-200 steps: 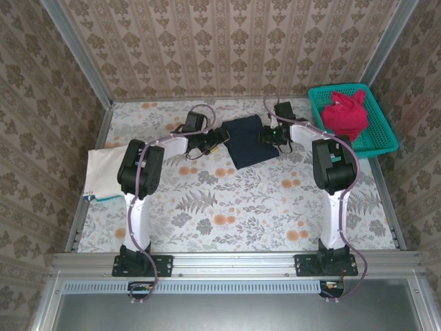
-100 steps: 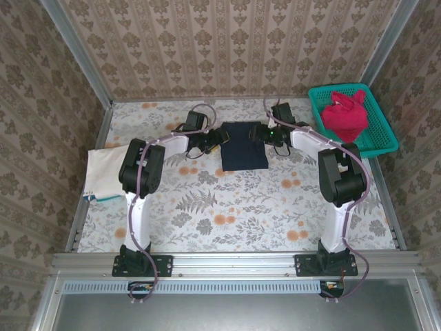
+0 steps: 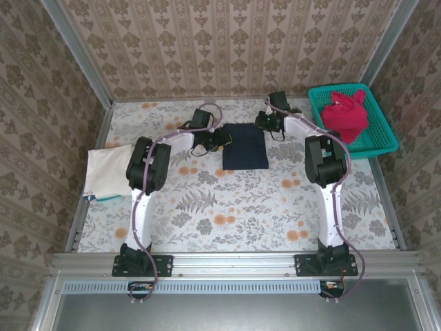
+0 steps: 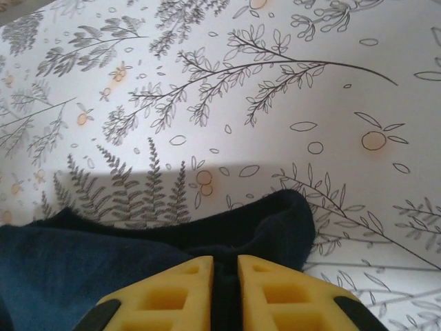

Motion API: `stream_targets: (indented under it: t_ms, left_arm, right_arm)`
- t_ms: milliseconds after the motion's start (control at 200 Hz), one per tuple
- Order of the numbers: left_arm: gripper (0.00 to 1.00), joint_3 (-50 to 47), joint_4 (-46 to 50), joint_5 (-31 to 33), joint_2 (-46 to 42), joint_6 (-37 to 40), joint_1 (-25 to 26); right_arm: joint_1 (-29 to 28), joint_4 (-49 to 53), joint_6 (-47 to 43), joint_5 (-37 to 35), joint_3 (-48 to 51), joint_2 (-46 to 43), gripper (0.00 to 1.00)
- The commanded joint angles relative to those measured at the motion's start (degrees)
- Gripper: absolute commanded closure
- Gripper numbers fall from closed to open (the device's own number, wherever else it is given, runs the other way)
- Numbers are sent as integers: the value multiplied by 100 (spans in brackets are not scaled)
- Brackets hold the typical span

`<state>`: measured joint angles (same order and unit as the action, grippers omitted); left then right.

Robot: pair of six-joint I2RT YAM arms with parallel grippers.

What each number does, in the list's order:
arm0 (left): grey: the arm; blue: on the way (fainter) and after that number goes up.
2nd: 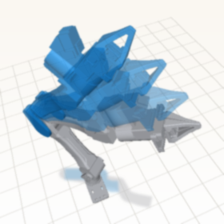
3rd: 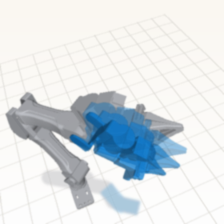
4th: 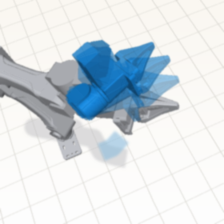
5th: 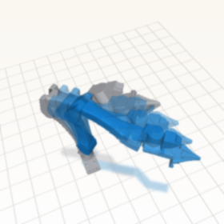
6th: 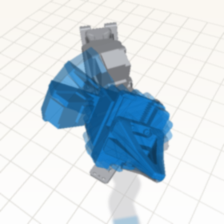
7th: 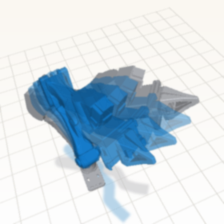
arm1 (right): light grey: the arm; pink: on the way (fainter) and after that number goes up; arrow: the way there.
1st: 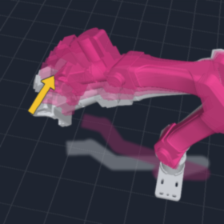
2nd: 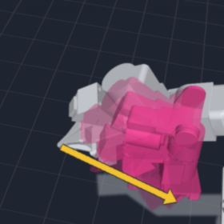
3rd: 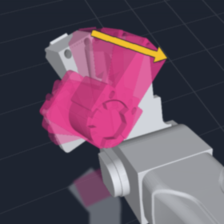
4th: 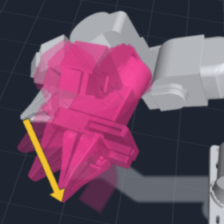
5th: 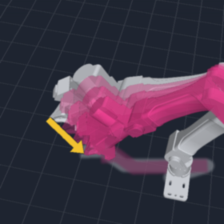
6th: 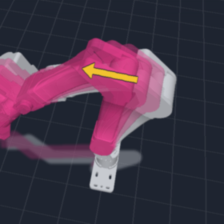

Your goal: Fold and stack the t-shirts

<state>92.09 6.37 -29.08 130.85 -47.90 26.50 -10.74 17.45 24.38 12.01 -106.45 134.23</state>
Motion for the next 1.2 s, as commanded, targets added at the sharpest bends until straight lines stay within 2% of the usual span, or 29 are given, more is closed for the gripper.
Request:
stream_targets:
  t_ms: [0,145,220,270,315,500,665,845,1195]
  left_arm:
    - [70,-40,342,-110,344,43,99]
    - [70,-69,374,-120,312,87,98]
    - [65,-119,392,-94,205,176,101]
    - [58,-170,424,11,78,277,119]
    - [53,-232,443,100,-47,348,136]
    - [35,-594,476,484,-546,496,193]
    - [30,-725,590,662,-716,545,326]
    - [30,-671,512,558,-551,438,434]
    - [43,-280,213,141,-277,55,591]
  right_arm:
    - [-7,412,-2,-76,-464,219,83]
    - [33,626,-140,-173,-754,211,73]
    - [24,612,-172,-151,-590,-65,58]
    - [3,405,-164,-146,-268,-358,45]
    - [-2,193,-133,-191,181,-653,37]
    - [-48,-488,-64,-193,1870,-1732,25]
    - [-128,-702,-21,-88,2731,-2051,24]
    - [-216,-879,84,95,2966,-1822,28]
    - [-235,-1281,401,745,2977,-1406,53]
